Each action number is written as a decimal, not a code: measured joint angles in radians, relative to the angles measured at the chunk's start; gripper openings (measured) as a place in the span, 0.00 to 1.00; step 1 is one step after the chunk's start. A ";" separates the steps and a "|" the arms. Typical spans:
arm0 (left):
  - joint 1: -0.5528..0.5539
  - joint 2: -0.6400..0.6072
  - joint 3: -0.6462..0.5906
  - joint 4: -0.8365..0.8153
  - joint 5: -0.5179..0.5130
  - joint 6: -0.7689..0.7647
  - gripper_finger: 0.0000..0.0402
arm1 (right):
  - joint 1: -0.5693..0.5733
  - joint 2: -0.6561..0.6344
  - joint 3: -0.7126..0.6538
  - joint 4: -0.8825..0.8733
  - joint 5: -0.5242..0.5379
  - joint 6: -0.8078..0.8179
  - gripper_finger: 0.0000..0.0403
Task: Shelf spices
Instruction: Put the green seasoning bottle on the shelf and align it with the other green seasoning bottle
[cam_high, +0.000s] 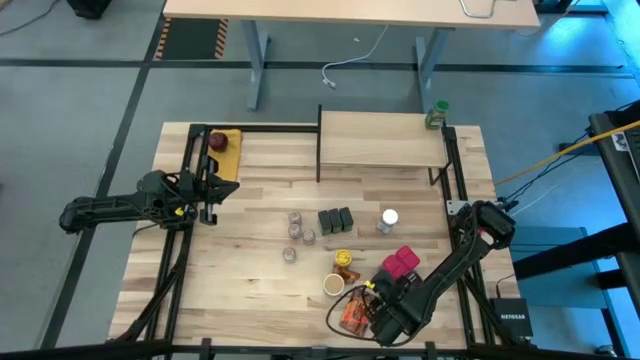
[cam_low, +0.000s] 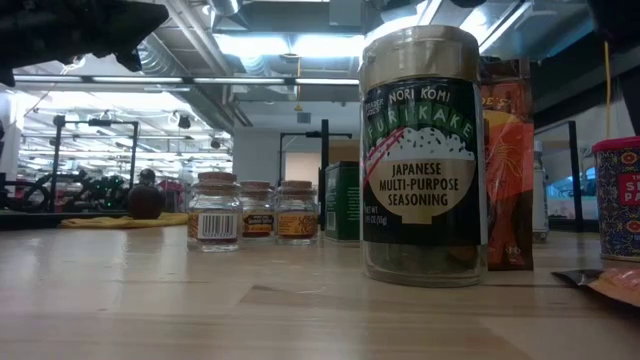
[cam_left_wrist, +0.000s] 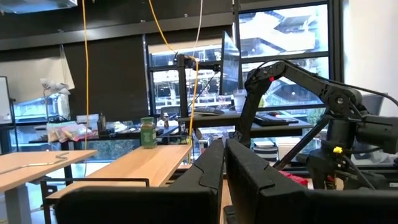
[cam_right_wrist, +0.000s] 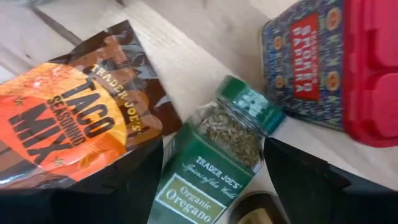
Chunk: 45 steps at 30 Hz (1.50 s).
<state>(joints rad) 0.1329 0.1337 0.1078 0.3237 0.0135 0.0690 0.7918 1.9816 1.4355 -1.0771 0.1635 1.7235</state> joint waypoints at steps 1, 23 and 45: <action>0.000 0.000 0.000 0.000 0.000 -0.001 0.03 | 0.000 0.000 -0.004 0.012 0.000 0.001 0.71; 0.000 0.000 0.000 0.001 0.000 -0.002 0.03 | 0.000 0.000 -0.143 0.220 -0.017 -0.051 0.55; 0.000 0.000 0.000 0.001 0.000 -0.002 0.03 | 0.035 0.002 0.196 -0.126 0.253 -0.132 0.51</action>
<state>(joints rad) 0.1327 0.1337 0.1078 0.3248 0.0135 0.0669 0.8266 1.9831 1.6319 -1.2031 0.4166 1.5918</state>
